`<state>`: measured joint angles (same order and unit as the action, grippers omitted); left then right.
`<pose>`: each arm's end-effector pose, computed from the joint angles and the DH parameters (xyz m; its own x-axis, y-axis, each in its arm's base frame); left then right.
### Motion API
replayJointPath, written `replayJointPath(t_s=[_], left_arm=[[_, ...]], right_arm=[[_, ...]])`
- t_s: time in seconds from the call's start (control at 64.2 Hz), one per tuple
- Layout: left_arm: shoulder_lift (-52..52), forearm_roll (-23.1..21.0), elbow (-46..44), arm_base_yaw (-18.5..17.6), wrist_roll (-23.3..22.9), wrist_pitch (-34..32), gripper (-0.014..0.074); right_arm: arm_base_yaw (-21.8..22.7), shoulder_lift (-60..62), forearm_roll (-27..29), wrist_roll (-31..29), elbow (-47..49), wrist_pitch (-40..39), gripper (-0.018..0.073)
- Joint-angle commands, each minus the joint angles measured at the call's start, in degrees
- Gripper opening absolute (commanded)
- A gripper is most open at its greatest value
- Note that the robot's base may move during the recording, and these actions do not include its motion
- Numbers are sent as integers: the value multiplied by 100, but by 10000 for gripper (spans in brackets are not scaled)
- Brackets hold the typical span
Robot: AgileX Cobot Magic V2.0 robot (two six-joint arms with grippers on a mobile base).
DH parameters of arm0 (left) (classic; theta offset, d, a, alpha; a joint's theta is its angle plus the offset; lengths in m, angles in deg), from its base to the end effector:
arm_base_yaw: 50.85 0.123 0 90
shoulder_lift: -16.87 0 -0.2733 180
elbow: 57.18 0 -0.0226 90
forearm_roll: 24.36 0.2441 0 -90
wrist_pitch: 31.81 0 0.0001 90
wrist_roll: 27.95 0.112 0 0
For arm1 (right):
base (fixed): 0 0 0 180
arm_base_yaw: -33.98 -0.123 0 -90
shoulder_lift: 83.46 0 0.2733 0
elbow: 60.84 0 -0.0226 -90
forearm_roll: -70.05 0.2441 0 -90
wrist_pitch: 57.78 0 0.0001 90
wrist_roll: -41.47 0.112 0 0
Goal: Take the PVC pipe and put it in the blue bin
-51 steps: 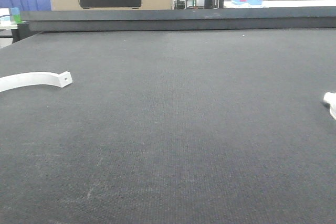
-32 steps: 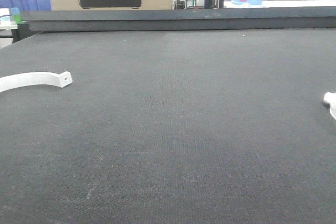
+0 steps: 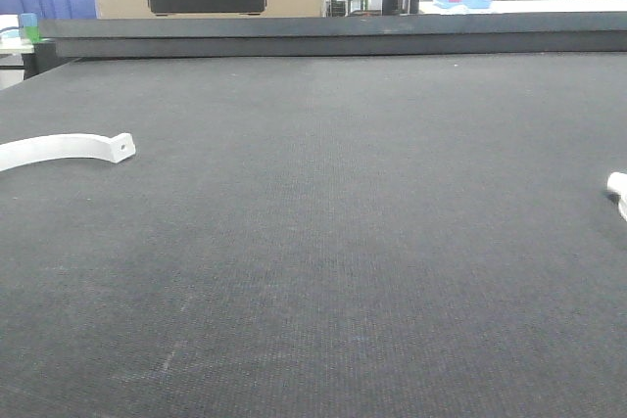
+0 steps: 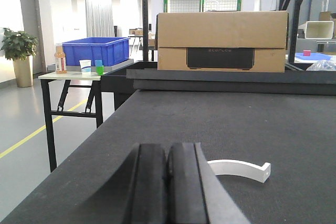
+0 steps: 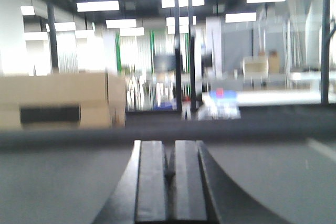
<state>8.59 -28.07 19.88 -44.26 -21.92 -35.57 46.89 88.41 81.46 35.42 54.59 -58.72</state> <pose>0.0812 0.0099 0.2210 0.1404 0.0571 -0.9885 -0.1247 0.9914 0.0396 0.0605 -0.0142 0.2907 0.3246 0.0214 -0.9456 0.1970 0.9763 0.0897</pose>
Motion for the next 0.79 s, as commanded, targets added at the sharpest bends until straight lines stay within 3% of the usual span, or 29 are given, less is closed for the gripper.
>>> replayJointPath(t_s=[0.0,0.156,0.499,0.639,0.779], left_arm=[[16,-16,-19,13,-23,-68,-111],[16,-16,-19,13,-23,-68,-111],[16,-16,-19,13,-23,-68,-111],[16,-16,-19,12,-23,-309,-111],[16,-16,-19,12,-23,-334,-111]], right_arm=[[13,-100,-15,-8,523,342,-162],[13,-796,-372,-8,1397,1301,-162],[13,-3184,-404,-8,3310,3301,-162],[13,-3838,-379,-8,3569,3468,-162],[13,-4074,-309,-8,3569,3072,-162]])
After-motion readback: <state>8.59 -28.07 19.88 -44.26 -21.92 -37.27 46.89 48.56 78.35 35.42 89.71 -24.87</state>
